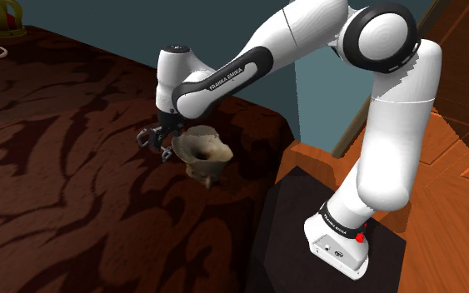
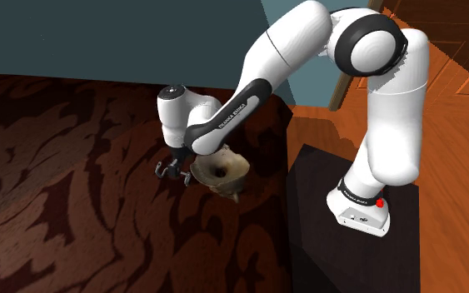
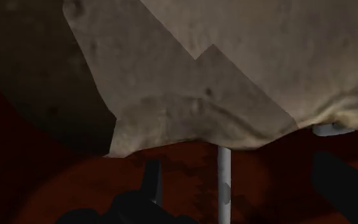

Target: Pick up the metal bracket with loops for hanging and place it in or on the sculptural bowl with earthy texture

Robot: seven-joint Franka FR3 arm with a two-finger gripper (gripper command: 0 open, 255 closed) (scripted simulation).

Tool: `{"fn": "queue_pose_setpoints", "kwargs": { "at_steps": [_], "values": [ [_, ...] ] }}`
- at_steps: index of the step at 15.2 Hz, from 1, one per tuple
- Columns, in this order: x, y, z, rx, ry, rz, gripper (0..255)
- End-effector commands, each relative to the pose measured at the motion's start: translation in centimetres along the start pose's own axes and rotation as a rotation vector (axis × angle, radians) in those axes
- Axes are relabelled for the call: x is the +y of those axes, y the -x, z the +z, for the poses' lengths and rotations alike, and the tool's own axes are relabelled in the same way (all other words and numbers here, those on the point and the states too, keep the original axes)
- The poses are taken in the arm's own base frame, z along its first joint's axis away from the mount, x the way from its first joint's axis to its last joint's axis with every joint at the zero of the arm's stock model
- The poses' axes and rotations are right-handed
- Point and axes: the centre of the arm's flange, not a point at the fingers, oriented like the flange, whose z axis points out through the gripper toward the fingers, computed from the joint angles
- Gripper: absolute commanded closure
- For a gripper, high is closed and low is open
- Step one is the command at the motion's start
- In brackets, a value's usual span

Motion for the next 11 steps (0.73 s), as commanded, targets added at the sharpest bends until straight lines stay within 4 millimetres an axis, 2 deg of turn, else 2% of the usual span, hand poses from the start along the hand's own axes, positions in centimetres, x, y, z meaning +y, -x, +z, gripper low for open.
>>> {"fn": "queue_pose_setpoints", "kwargs": {
  "at_steps": [1,3,11],
  "values": [
    [0.1,0.1,0.9,0.002,-0.001,-0.001,0],
    [0.1,0.1,2.3,0.002,-0.001,-0.001,0],
    [0.1,0.1,2.3,0.002,-0.001,-0.001,0]
  ]
}}
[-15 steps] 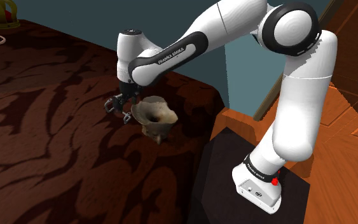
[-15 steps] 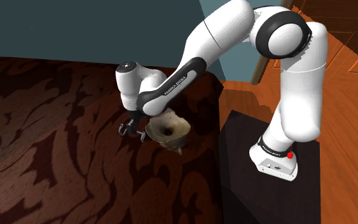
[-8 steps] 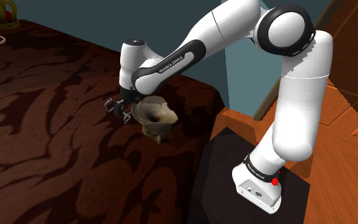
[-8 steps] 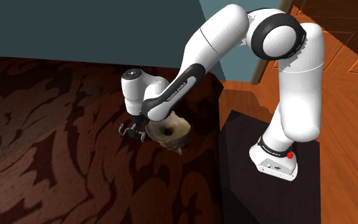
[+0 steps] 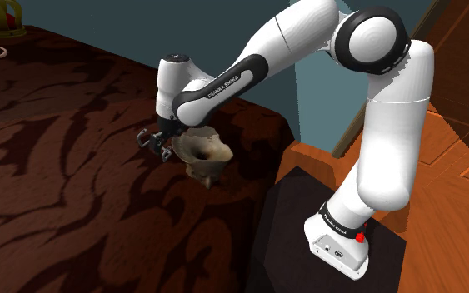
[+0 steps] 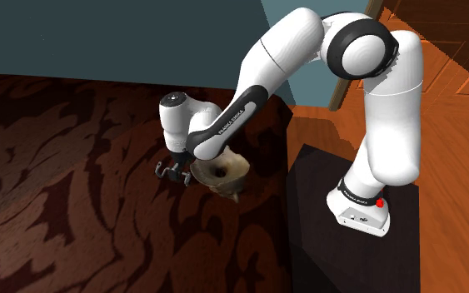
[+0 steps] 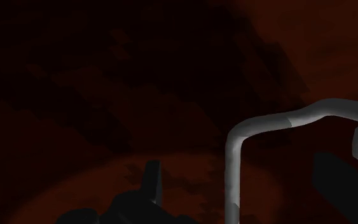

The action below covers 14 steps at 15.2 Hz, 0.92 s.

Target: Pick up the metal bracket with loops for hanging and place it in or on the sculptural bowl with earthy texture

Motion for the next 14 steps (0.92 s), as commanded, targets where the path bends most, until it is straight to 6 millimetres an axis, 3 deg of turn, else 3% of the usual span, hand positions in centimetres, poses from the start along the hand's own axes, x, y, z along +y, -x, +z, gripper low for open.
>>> {"fn": "queue_pose_setpoints", "kwargs": {
  "at_steps": [1,10,14],
  "values": [
    [0.0,0.0,0.0,0.000,0.000,0.000,255],
    [0.0,0.0,0.0,0.000,0.000,0.000,255],
    [0.0,-0.2,-2.1,0.000,0.000,0.000,255]
  ]
}}
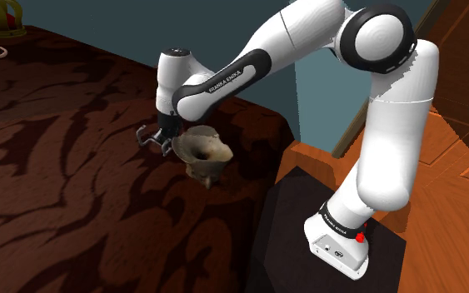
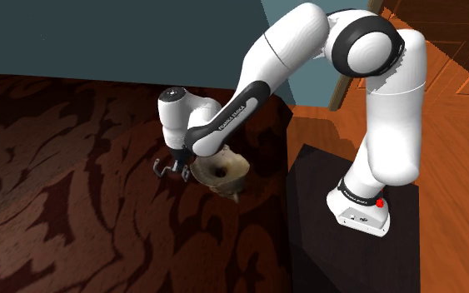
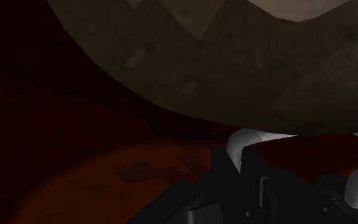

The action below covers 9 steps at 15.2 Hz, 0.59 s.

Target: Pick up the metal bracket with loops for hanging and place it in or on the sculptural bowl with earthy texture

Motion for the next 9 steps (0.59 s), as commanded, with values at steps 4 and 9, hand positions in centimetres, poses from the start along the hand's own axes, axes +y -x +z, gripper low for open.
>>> {"fn": "queue_pose_setpoints", "kwargs": {
  "at_steps": [4,9],
  "values": [
    [0.0,-0.3,-2.7,0.000,0.000,0.000,255],
    [0.0,-0.6,-5.3,0.000,0.000,0.000,255]
  ]
}}
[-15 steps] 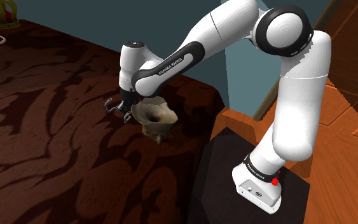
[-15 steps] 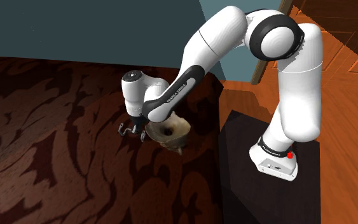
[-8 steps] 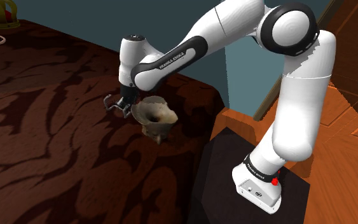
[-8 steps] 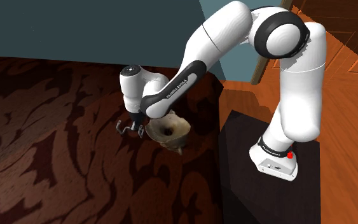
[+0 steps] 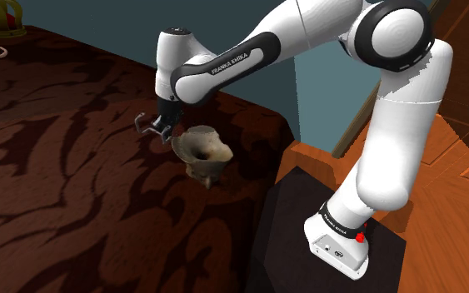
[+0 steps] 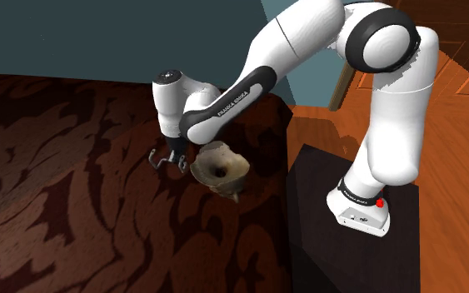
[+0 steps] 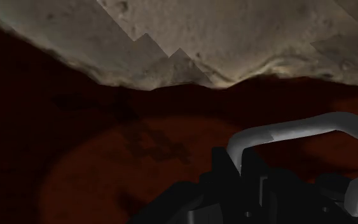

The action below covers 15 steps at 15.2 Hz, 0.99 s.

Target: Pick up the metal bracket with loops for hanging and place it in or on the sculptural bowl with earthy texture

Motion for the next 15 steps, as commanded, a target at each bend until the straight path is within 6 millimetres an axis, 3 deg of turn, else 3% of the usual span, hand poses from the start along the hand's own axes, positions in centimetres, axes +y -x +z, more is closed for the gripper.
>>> {"fn": "queue_pose_setpoints", "kwargs": {
  "at_steps": [1,15],
  "values": [
    [-0.1,0.0,-1.1,0.000,0.000,0.000,255],
    [0.0,-0.7,-8.4,0.000,0.000,0.000,255]
  ]
}}
